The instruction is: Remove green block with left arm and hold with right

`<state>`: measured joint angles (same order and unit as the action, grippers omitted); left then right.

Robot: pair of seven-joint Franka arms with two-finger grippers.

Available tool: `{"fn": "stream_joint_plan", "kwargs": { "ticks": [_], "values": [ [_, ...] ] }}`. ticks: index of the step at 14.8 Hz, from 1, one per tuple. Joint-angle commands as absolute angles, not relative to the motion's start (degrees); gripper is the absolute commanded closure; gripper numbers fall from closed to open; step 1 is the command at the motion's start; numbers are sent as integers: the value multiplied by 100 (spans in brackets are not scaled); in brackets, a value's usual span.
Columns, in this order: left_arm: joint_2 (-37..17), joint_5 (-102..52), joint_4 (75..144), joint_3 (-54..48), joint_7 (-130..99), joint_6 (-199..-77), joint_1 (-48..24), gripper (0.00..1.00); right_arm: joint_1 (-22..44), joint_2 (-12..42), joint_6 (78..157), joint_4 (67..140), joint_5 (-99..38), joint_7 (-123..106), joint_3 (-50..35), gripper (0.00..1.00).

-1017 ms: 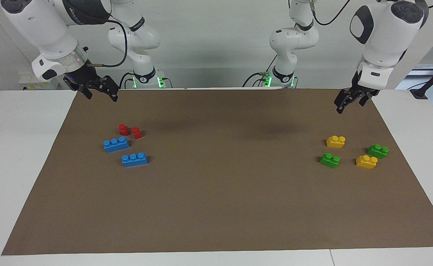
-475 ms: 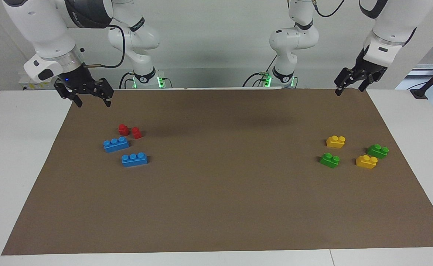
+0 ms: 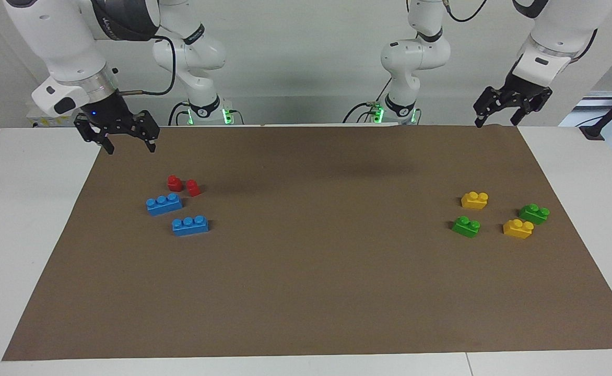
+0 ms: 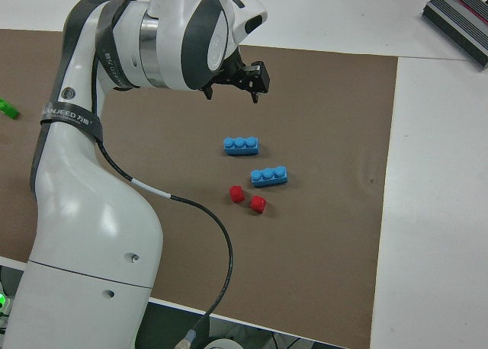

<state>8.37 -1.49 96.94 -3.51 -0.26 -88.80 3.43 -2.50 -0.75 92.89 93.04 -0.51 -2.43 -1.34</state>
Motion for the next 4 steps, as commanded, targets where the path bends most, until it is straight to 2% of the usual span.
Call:
{"fn": "stream_joint_plan", "kwargs": {
  "ticks": [1,4],
  "values": [
    [905,-220,9624,-316,132,-8728,378,0,-281,-88,9387,9360,123,-395,-167,0],
    [914,-220,9650,-325,149,-8728,378,0,-281,-88,9378,9369,123,-396,-167,0]
  ]
}}
